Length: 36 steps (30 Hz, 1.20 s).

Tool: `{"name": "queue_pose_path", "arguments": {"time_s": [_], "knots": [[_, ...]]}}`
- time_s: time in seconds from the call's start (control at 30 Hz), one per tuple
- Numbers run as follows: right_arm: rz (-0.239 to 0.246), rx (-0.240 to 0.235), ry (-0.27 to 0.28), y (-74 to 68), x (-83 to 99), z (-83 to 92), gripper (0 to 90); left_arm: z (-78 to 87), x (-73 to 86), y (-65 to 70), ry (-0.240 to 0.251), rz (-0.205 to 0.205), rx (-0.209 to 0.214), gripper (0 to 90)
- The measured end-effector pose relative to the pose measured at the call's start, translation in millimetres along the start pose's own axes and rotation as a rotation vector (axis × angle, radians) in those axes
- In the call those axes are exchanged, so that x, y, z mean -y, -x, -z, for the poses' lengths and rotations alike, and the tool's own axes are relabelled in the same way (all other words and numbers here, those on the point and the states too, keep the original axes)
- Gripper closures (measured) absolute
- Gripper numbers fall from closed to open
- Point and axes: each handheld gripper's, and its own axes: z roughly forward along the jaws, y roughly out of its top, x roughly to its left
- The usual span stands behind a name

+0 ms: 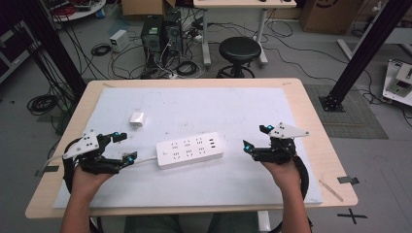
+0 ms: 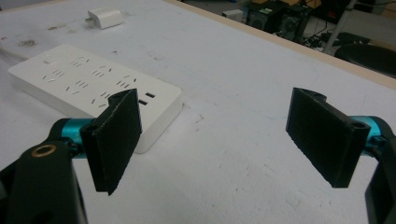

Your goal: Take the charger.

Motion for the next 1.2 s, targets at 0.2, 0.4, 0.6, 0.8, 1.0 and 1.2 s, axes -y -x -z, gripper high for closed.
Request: {"name": "queue_pose_path", "arguments": {"time_s": [0.2, 0.4, 0.6, 0.8, 1.0, 1.2], "knots": [[0.020, 0.015, -0.004, -2.3, -4.4, 3.4, 18.6, -5.5, -6.3, -1.1, -0.024, 0.010, -0.091, 19.3], [0.031, 0.009, -0.001, -0.7, -7.4, 5.3, 18.6, -19.3, -25.8, -9.9, -0.064, 0.025, -0.185, 19.3], [0.033, 0.018, 0.005, 1.0, -3.8, 4.6, 18.6, -38.3, -40.6, -26.1, -0.101, 0.063, -0.295, 19.4], [0.020, 0.022, -0.006, -0.4, 1.4, 4.6, 18.6, -55.4, -45.4, -40.7, -0.156, 0.098, -0.355, 19.3], [0.020, 0.029, -0.010, -2.6, 2.7, 3.8, 18.6, -74.1, -43.2, -53.1, -0.193, 0.133, -0.419, 19.3], [0.021, 0.034, -0.019, -6.0, 5.3, 0.1, 18.6, -103.2, -19.9, -74.2, -0.307, 0.196, -0.528, 19.3]]}}
